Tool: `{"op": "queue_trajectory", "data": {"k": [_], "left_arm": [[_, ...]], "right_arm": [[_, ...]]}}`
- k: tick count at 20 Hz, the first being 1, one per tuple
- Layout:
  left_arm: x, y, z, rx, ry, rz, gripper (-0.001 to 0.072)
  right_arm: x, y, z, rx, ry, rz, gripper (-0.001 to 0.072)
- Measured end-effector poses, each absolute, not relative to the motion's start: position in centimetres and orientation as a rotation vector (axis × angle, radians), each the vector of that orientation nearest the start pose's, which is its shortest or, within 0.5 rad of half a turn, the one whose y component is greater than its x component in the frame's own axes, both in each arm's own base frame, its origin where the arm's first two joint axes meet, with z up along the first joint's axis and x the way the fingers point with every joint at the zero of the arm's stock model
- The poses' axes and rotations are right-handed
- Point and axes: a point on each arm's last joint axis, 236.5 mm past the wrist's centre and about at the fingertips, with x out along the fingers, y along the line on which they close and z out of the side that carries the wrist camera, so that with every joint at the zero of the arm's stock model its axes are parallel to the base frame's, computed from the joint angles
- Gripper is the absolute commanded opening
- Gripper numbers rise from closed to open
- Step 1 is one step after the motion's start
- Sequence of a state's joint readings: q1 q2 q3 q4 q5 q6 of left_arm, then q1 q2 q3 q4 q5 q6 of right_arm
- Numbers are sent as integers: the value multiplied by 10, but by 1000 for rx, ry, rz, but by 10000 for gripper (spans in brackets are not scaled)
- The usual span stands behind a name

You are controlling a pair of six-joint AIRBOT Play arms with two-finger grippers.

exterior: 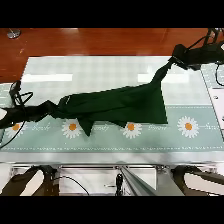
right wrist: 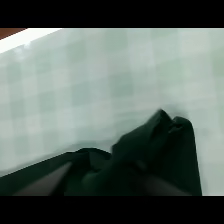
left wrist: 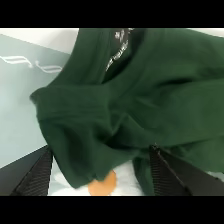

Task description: Fold the shirts.

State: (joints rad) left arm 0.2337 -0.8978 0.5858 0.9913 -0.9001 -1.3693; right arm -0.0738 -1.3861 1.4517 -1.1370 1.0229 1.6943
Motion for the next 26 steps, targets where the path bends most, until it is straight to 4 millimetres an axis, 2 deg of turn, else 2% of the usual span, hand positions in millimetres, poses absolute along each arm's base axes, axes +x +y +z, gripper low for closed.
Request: {"op": "queue_trajectory", "data": {"k": [1,3,5,6,7,9,11,13,15,16,17,18,23,26], "left_arm": [[310,-24,-25,-524,1105,-80,707],[314,0,-21,-463,1140,-43,707],[308,31,-19,-432,1182,22,705],[304,40,-21,-456,1197,50,705],[298,42,-25,-491,1216,55,705],[283,20,-39,-587,1265,-30,704],[275,-13,-49,-661,1268,-170,704],[275,-38,-52,-690,1234,-289,703],[284,-53,-53,-684,1177,-342,699],[288,-59,-54,-673,1158,-358,654],[291,-66,-54,-665,1143,-375,281],[294,-71,-56,-646,1132,-391,25],[301,-89,-56,-577,1101,-453,24],[306,-90,-52,-559,1082,-461,24]], "right_arm": [[483,40,108,546,949,101,624],[472,3,110,520,981,63,623],[445,-52,105,464,1031,-42,620],[427,-79,98,456,1061,-109,620],[406,-103,88,473,1087,-174,619],[367,-126,59,544,1119,-254,619],[338,-122,25,628,1137,-264,619],[317,-101,-7,703,1176,-225,619],[301,-81,-32,747,1219,-191,619],[297,-72,-40,757,1232,-176,619],[293,-63,-46,765,1252,-155,619],[291,-55,-50,764,1265,-137,619],[283,-14,-73,734,1378,-36,619],[289,7,-85,741,1409,15,619]]}}
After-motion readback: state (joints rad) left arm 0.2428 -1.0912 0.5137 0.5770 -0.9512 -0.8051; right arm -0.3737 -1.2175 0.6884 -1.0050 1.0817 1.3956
